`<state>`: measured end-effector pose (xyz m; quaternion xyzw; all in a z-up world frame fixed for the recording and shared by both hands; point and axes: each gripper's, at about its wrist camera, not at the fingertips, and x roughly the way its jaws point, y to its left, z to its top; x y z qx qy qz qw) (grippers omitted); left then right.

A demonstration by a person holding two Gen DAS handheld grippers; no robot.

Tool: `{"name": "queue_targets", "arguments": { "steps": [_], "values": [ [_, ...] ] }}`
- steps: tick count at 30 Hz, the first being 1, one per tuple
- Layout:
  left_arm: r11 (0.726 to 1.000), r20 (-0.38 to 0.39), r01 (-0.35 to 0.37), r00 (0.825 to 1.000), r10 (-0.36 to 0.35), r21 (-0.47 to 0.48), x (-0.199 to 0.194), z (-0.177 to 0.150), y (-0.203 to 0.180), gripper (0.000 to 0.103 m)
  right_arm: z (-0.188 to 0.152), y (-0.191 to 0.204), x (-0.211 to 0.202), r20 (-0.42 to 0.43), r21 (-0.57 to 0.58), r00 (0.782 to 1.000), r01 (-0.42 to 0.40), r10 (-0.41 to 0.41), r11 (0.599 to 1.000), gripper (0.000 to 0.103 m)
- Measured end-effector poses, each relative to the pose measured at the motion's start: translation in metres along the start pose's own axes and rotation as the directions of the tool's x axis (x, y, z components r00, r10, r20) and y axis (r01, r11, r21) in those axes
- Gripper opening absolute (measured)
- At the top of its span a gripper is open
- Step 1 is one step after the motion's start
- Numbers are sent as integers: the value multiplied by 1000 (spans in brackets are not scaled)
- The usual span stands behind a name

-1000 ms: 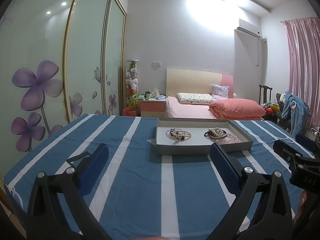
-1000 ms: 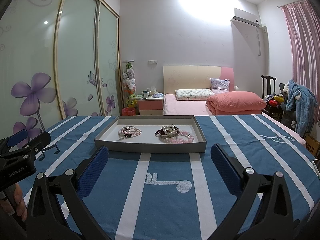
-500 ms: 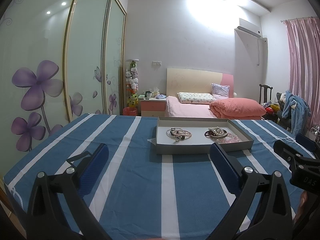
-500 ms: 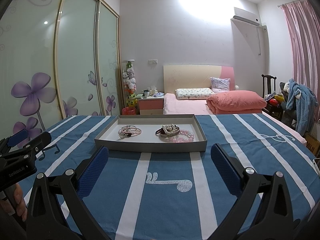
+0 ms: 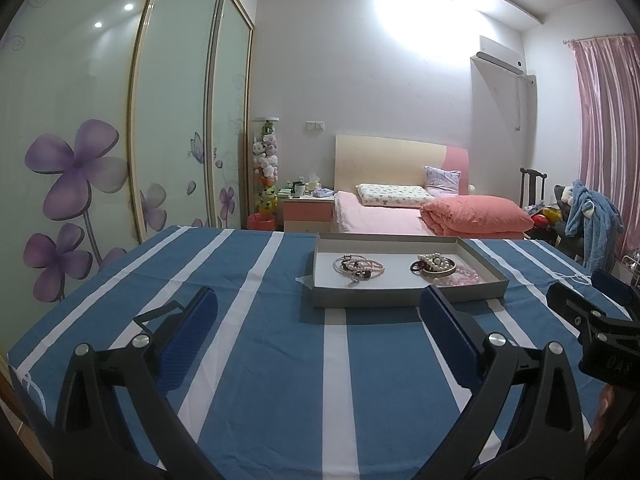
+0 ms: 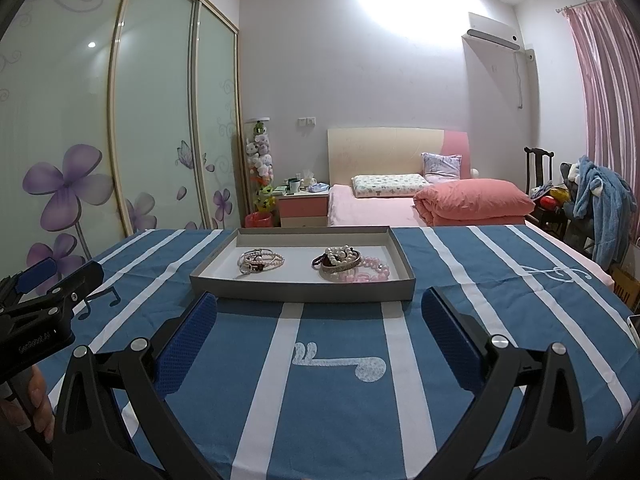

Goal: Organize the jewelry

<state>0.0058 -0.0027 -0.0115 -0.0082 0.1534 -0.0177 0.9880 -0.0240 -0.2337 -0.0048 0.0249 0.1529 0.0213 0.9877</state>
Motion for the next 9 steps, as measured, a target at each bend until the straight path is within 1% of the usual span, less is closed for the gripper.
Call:
{"name": "queue_targets", "arguments": {
  "steps": [9],
  "values": [
    [1000,-10,4,1000,-4,-6,1,2,1,99,1,-1,1,-1,-1,1000,0,0,1000,101]
  ]
}}
